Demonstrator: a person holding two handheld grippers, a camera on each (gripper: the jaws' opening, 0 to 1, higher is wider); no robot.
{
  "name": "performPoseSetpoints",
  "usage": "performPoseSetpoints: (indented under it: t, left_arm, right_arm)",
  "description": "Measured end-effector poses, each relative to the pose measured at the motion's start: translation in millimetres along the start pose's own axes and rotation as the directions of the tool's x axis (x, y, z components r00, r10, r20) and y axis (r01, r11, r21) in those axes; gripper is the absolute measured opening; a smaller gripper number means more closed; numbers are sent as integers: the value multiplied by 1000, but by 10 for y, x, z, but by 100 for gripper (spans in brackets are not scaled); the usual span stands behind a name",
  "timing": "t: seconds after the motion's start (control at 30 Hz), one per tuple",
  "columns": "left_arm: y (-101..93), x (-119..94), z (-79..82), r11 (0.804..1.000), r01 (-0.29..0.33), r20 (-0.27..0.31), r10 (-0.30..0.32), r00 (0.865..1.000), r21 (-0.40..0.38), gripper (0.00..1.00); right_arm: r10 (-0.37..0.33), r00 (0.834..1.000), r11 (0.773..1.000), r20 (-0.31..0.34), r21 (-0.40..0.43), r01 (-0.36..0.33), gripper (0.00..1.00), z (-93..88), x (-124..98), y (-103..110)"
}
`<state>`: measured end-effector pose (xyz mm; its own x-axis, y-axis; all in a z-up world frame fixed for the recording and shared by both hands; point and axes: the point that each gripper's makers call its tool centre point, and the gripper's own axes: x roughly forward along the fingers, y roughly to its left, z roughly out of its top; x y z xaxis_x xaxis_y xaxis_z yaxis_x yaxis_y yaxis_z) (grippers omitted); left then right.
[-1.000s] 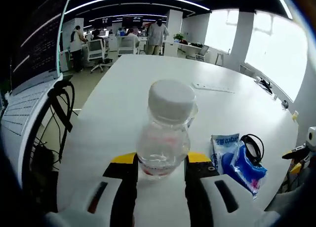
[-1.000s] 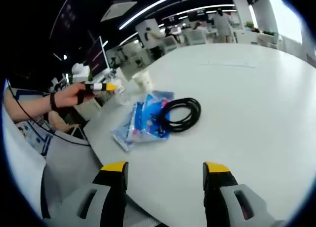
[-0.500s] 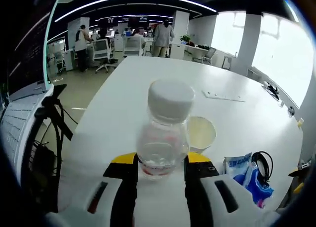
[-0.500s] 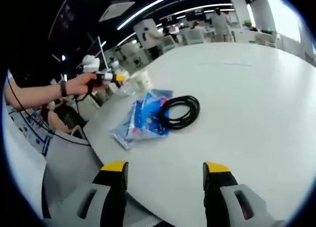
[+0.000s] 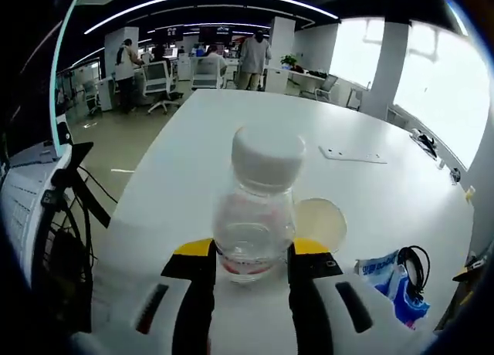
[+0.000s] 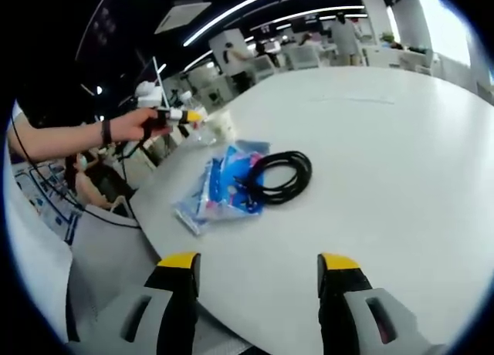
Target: Arrange the tabletop items into an orderly group along one side of the table until the central work area is clear of visible clutter.
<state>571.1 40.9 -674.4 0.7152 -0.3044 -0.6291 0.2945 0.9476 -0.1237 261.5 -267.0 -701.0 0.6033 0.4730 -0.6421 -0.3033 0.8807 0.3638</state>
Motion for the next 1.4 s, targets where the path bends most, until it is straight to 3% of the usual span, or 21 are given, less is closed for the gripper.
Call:
performPoseSetpoints:
  t: [0.33, 0.47, 0.77, 0.97, 1.27, 1.4]
  left_arm:
    - [-14, -11, 21, 1000, 23, 4, -23, 1000, -13, 37]
    - [-49, -106, 107, 999, 45, 34, -44, 998, -30, 40]
    - [-70, -402, 62, 998, 55, 52, -55, 997, -7, 42]
    - [-56, -698, -104, 999, 48, 63, -47, 997, -21, 42]
    - [-77, -1097, -519, 998, 26, 65, -22, 998, -62, 40]
    - [-82, -1181, -690, 999, 15, 46, -12, 999, -51, 40]
  right_arm:
    - [4, 1000, 1000, 0, 8, -4, 62, -12, 17, 16]
    - [11, 1000, 1000, 2, 13, -11, 62, -6, 74, 15]
    - [36, 999, 999, 13, 5, -36, 62, 118, 180, 31]
    - [45, 999, 999, 30, -4, -45, 62, 220, 200, 23]
    - [73, 997, 997, 38, -36, -72, 62, 315, 215, 54]
    - [85, 996, 995, 34, -50, -83, 62, 327, 225, 76]
